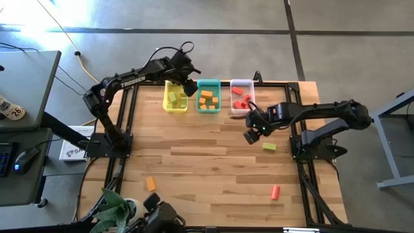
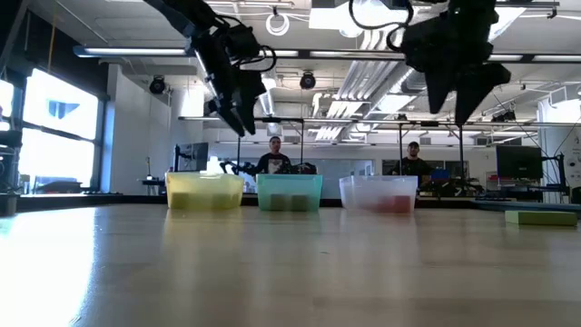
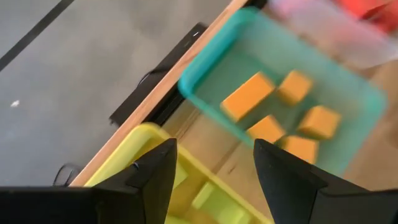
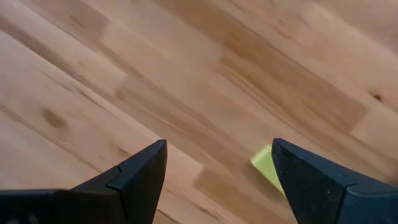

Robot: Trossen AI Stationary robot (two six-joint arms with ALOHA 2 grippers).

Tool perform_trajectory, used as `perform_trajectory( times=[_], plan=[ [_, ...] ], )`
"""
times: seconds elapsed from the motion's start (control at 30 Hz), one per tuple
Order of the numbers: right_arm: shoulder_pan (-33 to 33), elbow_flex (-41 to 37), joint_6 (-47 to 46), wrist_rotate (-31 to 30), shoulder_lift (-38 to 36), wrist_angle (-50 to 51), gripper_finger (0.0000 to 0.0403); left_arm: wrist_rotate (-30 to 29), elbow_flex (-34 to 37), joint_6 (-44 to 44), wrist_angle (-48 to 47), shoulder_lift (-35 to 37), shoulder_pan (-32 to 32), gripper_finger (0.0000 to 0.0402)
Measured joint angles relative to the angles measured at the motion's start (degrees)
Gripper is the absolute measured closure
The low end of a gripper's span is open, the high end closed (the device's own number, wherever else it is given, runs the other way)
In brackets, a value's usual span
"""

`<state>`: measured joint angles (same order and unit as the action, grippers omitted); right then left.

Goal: Sort & place blocks by color
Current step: Put the orange block into the white bin

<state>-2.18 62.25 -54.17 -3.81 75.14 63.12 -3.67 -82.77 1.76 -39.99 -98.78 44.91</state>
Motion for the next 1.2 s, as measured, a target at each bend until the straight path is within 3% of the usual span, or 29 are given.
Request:
perform_trajectory(
  times=[0.3,0.53,0.93,1.2],
  plan=[
    [5.24,-4.63,-2.67,4.02,-0.01,1.67,0.0126,3.68,-3.07,3.39,-0.01,0.00,-4.75,0.0202],
    [11.54,-7.03,-19.73,13.27,0.01,1.33,0.0126,3.64,-3.07,6.22,-0.07,0.00,-8.30,0.0202],
    [26.03,-7.03,-53.35,13.38,0.01,0.78,0.0126,3.47,-3.07,7.07,0.39,0.00,-9.85,0.0202],
    [35.01,-7.03,-69.25,10.13,0.08,-2.17,0.0126,3.45,-3.07,5.50,0.39,0.00,-10.04,0.0202]
  ],
)
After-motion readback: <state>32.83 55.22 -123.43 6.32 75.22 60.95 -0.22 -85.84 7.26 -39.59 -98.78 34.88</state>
